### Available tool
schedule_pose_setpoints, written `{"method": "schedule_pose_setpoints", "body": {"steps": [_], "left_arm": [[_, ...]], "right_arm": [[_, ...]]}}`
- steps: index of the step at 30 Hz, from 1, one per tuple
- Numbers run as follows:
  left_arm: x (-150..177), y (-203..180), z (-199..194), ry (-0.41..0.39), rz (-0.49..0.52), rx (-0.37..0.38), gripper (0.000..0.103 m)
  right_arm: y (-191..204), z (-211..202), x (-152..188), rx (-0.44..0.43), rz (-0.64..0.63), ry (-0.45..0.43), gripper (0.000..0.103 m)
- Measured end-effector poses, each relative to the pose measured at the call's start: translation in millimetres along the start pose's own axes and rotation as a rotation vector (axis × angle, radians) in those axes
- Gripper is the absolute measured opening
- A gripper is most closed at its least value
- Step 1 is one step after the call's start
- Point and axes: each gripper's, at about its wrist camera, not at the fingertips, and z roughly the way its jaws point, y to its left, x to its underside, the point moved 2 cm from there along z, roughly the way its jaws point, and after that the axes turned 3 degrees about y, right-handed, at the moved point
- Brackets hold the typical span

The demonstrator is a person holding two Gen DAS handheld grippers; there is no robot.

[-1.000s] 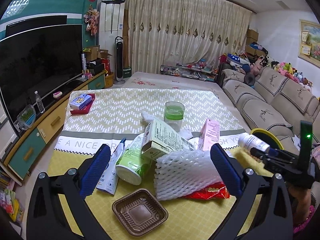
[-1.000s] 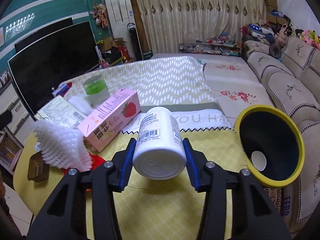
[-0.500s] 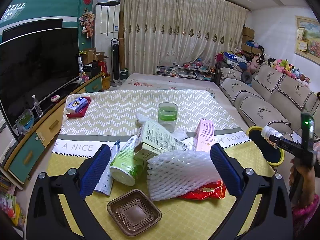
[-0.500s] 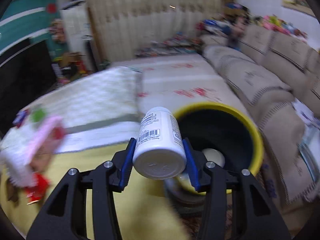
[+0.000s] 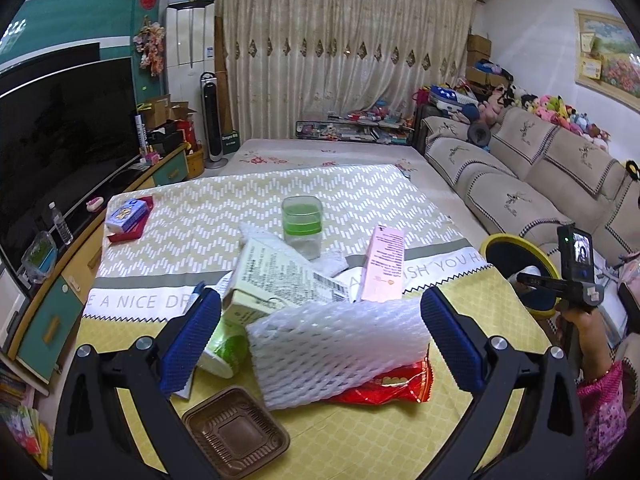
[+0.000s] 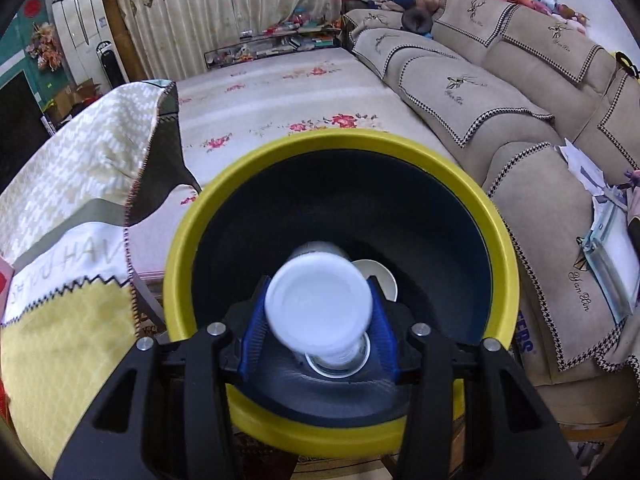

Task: Collect trash
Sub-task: 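Carry the pill bottle into the bin and open the right gripper, then grasp the pink strawberry milk carton with the left gripper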

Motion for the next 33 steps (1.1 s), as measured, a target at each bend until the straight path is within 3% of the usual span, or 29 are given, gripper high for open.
{"method": "schedule_pose_setpoints", "body": {"steps": [7, 14, 18, 23, 27, 33], "left_arm": [[-13.1, -19.0, 22.6, 0.039, 0.058, 0.052, 0.098], [-30.4, -56.3, 67.2, 0.154, 0.158, 0.164, 0.098], [-37.7, -71.4, 103.0, 0.232, 0.199, 0.154, 0.096], [-44.4, -75.1, 145.8, 0.341, 0.185, 0.138, 0.085], [-43.7, -76.3, 166.1, 0.387, 0.202, 0.104, 0.082], [-43.0, -78.6, 183.0, 0.433, 0.214, 0.097, 0.069]], "right_arm": [[5.2, -21.9, 1.4, -0.017, -0.017, -0.043, 0.055], [9.7, -49.6, 11.2, -0.055, -0.038, -0.082, 0.057], [12.6, -60.7, 14.9, -0.08, -0.048, -0.094, 0.058], [10.7, -65.0, 14.3, -0.099, -0.042, -0.101, 0.059], [7.3, -64.6, 14.5, -0.108, -0.034, -0.1, 0.059], [4.1, -59.6, 15.6, -0.117, -0.023, -0.09, 0.059]]}}
